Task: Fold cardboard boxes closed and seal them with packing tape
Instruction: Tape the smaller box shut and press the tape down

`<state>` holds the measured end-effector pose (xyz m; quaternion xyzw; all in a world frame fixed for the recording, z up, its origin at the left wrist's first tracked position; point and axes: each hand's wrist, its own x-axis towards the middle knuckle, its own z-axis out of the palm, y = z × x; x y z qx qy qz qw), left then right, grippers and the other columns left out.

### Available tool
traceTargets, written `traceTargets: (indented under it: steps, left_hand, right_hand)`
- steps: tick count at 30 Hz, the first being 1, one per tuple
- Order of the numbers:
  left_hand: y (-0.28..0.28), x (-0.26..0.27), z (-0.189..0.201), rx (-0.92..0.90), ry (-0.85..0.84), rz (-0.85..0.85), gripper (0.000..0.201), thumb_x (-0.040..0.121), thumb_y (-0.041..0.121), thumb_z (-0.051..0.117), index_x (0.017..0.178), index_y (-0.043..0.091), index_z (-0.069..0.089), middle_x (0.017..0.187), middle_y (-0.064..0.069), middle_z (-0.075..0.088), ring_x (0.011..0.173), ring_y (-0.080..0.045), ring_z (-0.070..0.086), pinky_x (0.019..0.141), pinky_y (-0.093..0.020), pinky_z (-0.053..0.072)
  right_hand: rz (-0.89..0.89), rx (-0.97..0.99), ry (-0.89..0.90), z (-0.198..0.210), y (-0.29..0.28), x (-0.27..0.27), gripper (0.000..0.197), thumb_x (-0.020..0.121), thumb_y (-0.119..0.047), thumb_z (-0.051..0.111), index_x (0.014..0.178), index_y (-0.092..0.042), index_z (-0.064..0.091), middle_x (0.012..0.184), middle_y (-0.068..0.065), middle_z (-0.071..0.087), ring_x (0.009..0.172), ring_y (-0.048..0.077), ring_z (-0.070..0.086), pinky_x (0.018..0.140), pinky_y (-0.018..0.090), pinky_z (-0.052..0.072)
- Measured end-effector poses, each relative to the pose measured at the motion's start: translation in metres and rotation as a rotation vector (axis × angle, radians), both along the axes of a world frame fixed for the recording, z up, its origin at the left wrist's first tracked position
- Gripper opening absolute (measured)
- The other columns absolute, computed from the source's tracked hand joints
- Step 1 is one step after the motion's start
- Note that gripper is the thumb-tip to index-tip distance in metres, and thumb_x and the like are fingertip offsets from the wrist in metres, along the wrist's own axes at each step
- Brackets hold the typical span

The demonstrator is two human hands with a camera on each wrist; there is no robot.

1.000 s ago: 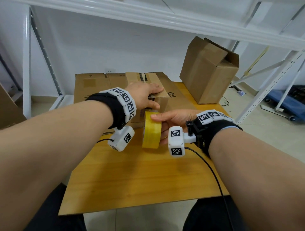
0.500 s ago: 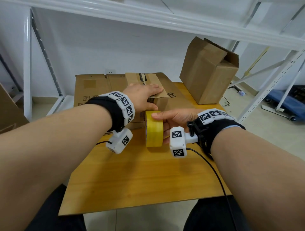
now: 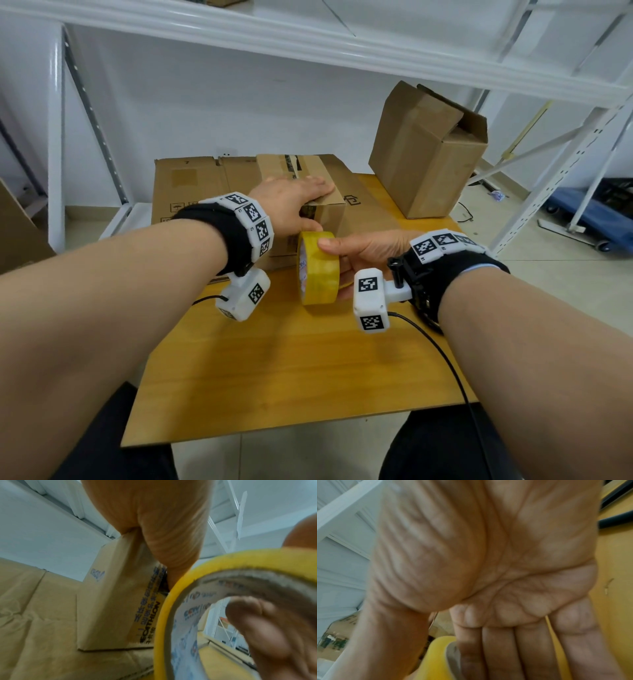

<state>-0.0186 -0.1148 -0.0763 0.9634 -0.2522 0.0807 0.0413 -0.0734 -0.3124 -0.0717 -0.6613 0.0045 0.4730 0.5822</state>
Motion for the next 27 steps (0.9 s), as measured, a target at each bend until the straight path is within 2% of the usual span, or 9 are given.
traceTargets:
  steps: [2,4,6,8,12,16,22,25,27]
  left_hand:
    - [0.002,-0.003,0.005,-0.043,0.019,-0.027,0.075,0.091,0.056,0.056,0.155,0.032,0.025,0.162,0.008,0.021,0.148,-0.013,0.020,0.119,-0.039,0.020]
    - [0.006,-0.009,0.009,-0.085,0.018,-0.024,0.069,0.092,0.052,0.056,0.153,0.032,0.029,0.161,0.007,0.024,0.149,-0.012,0.016,0.121,-0.039,0.015]
    - [0.010,-0.014,0.011,-0.107,0.047,0.015,0.066,0.092,0.045,0.057,0.152,0.036,0.030,0.161,0.009,0.022,0.150,-0.011,0.009,0.121,-0.043,0.006]
    - [0.021,-0.020,0.010,-0.133,0.087,0.074,0.067,0.092,0.039,0.058,0.152,0.038,0.029,0.162,0.011,0.018,0.151,-0.011,0.003,0.120,-0.047,0.002]
    - [0.028,-0.021,0.009,-0.208,0.169,0.106,0.068,0.095,0.031,0.058,0.153,0.040,0.024,0.164,0.010,0.011,0.151,-0.011,-0.004,0.121,-0.047,0.003]
    - [0.033,-0.017,0.017,-0.228,0.231,0.042,0.065,0.098,0.014,0.054,0.154,0.034,0.026,0.163,0.011,0.015,0.151,-0.009,-0.001,0.121,-0.034,0.005]
    - [0.029,-0.010,0.021,-0.190,0.246,-0.001,0.066,0.097,0.004,0.049,0.151,0.037,0.031,0.161,0.014,0.018,0.151,-0.010,0.000,0.120,-0.031,0.002]
    - [0.030,-0.010,0.019,-0.201,0.224,0.009,0.066,0.097,0.004,0.049,0.151,0.036,0.031,0.161,0.014,0.020,0.151,-0.010,0.001,0.119,-0.030,0.003]
    - [0.030,-0.012,0.017,-0.216,0.209,0.034,0.066,0.097,0.005,0.050,0.152,0.036,0.030,0.161,0.014,0.020,0.151,-0.010,0.003,0.120,-0.032,0.005]
  right_hand:
    - [0.007,-0.042,-0.057,0.004,-0.003,-0.001,0.062,0.090,-0.051,0.057,0.127,-0.001,0.062,0.120,0.020,0.069,0.114,0.034,0.066,0.094,0.044,0.057]
    - [0.023,-0.122,-0.144,0.008,-0.004,0.001,0.072,0.088,-0.062,0.049,0.123,-0.001,0.065,0.114,0.019,0.072,0.105,0.031,0.070,0.086,0.039,0.060]
    - [0.024,-0.158,-0.149,0.011,-0.005,0.005,0.077,0.080,-0.068,0.050,0.117,-0.002,0.067,0.113,0.020,0.073,0.098,0.029,0.072,0.078,0.036,0.062]
    - [0.048,-0.196,-0.146,0.013,-0.001,0.008,0.084,0.075,-0.072,0.051,0.114,-0.001,0.068,0.113,0.022,0.072,0.095,0.029,0.073,0.078,0.037,0.061]
    - [-0.003,-0.260,-0.181,0.014,-0.004,0.013,0.079,0.074,-0.075,0.047,0.095,-0.003,0.073,0.096,0.017,0.076,0.080,0.025,0.075,0.071,0.033,0.061]
    - [-0.075,-0.334,-0.266,0.011,-0.003,0.019,0.065,0.092,-0.065,0.048,0.091,-0.005,0.072,0.087,0.014,0.077,0.075,0.023,0.074,0.074,0.035,0.058]
    - [-0.125,-0.328,-0.256,0.016,0.003,0.017,0.047,0.098,-0.049,0.055,0.099,-0.004,0.069,0.090,0.014,0.077,0.075,0.021,0.075,0.057,0.028,0.059]
    - [-0.153,-0.330,-0.264,0.018,0.002,0.021,0.041,0.098,-0.044,0.059,0.101,-0.004,0.068,0.092,0.014,0.078,0.076,0.021,0.076,0.058,0.029,0.060]
    - [-0.179,-0.347,-0.282,0.017,-0.001,0.022,0.036,0.098,-0.041,0.059,0.094,-0.006,0.067,0.089,0.013,0.078,0.075,0.020,0.075,0.066,0.032,0.061]
